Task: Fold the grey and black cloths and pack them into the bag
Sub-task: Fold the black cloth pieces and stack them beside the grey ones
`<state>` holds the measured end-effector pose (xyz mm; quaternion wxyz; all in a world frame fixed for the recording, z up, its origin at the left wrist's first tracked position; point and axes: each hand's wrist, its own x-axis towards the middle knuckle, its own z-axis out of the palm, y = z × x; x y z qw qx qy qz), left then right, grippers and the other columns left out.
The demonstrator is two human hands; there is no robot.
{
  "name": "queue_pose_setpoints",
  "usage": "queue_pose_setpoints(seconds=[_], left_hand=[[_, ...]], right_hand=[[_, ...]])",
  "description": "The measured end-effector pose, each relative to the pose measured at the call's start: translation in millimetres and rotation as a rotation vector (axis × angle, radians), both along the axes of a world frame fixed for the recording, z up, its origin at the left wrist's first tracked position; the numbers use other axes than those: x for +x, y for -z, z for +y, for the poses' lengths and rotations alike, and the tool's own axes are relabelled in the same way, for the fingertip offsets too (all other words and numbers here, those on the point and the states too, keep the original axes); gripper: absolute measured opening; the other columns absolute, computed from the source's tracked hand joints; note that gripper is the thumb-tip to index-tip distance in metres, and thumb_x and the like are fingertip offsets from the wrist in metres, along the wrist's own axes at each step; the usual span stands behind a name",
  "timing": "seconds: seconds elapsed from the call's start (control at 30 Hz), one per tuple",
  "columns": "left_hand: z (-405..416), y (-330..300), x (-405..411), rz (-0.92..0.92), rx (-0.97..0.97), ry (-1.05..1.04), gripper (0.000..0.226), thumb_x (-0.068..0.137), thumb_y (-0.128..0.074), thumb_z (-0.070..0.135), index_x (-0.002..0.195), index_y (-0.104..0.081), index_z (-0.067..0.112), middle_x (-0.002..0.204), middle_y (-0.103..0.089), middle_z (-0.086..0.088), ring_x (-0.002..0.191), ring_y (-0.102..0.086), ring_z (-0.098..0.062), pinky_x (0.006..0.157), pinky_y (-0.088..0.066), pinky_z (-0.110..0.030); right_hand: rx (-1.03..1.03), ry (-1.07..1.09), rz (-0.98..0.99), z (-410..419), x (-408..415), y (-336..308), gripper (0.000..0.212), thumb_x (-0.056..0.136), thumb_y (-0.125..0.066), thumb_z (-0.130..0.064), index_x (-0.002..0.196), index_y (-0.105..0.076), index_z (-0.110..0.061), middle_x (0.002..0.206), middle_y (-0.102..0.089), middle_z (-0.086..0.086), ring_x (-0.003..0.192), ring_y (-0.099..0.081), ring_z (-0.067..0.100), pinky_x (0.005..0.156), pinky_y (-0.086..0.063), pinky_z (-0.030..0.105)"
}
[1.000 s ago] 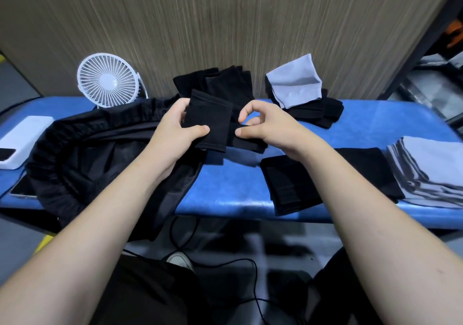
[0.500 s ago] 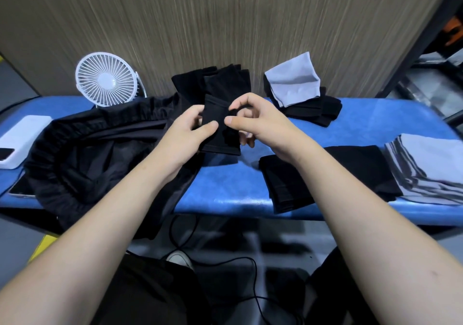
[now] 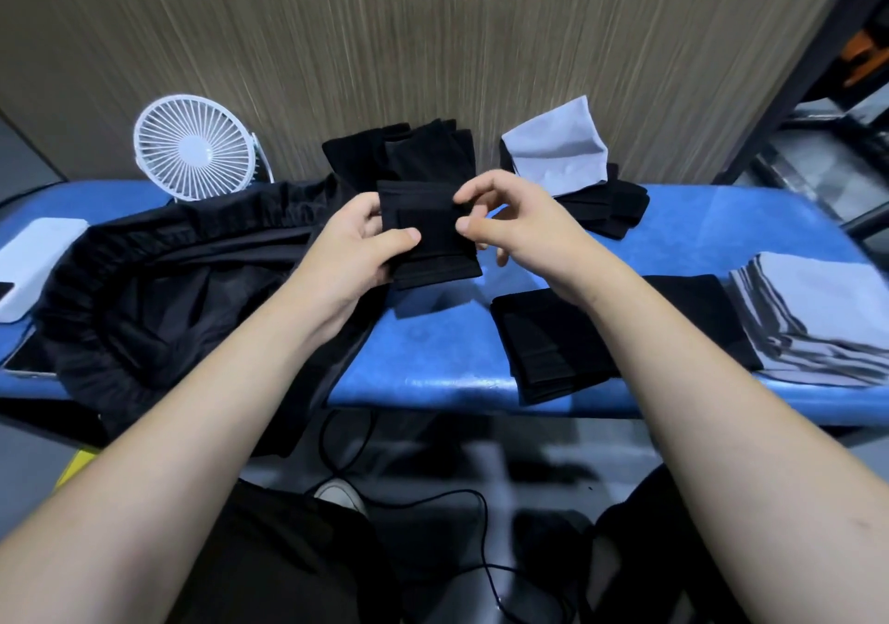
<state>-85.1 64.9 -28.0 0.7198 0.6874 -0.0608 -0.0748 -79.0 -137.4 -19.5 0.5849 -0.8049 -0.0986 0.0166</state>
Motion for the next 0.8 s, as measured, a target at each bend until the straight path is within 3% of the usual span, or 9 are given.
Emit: queue_pose_setpoints(seconds=[0.13,0.3,0.43,0.53,0.7,0.8], left_hand=[[-11.2,-3.0,-4.7,0.060,-0.024,0.084,0.043,0.095,-0.058,-0.003,0.134,-0.049,0.014,0.109,-0.074,-0.004,0.093,-0.071,-0.013,0.068,-0.057,-0.025],[-34.1,-0.7,-13.1,0.078,0.079,0.245,0.056,0.094,-0.063,0.000,0.138,-0.045,0.030,0.115,-0.072,-0.013,0.088,-0.067,-0.018,0.072,-0.052,-0.031],[-52.8,5.6,-19.4,0.016,0.273,0.254,0.048,0.090,-0.070,0.005,0.132,-0.053,0.023,0.113,-0.067,-0.010,0.069,-0.061,-0.021,0.062,-0.053,-0.027],[-63.9,11.6,-24.0,-0.025,0.417,0.252,0.049,0.088,-0.075,0.010,0.130,-0.054,0.024,0.117,-0.064,-0.011,0.060,-0.060,-0.020,0.064,-0.052,-0.024],[-78.0,19.3,-31.0,-0.039,0.556,0.272,0.050,0.089,-0.074,0.016,0.133,-0.053,0.023,0.078,-0.064,0.000,0.054,-0.058,-0.013,0.052,-0.045,-0.012],[-81.1,26.3,-29.0,-0.094,0.638,0.274,0.055,0.088,-0.075,0.024,0.138,-0.052,0.022,0.097,-0.057,0.000,0.060,-0.057,-0.010,0.055,-0.043,-0.014]], right_hand=[[0.049,0.045,0.060,-20.5,-4.5,-0.7,0.031,0.088,-0.072,-0.014,0.116,-0.059,-0.014,0.091,-0.058,0.000,0.078,-0.059,0.012,0.064,-0.049,0.034],[0.049,-0.033,0.114,-48.0,-21.1,-7.2,0.034,0.087,-0.071,-0.001,0.118,-0.059,-0.011,0.089,-0.061,0.003,0.070,-0.060,0.022,0.063,-0.052,0.030],[-0.098,-0.033,0.136,-67.3,-31.0,-5.5,0.030,0.085,-0.073,-0.001,0.112,-0.066,-0.012,0.090,-0.057,0.001,0.064,-0.058,0.014,0.061,-0.050,0.024],[-0.218,-0.051,0.157,-76.4,-33.3,1.6,0.029,0.084,-0.075,-0.003,0.107,-0.067,-0.018,0.091,-0.056,0.000,0.057,-0.056,0.007,0.060,-0.048,0.023],[-0.470,-0.077,0.142,-83.8,-33.0,5.2,0.030,0.082,-0.079,-0.014,0.108,-0.065,-0.023,0.088,-0.056,-0.003,0.053,-0.054,0.005,0.064,-0.046,0.026],[-0.567,-0.107,0.153,-84.5,-30.8,6.9,0.029,0.083,-0.077,-0.015,0.108,-0.064,-0.022,0.087,-0.061,0.003,0.050,-0.057,0.009,0.063,-0.047,0.022]])
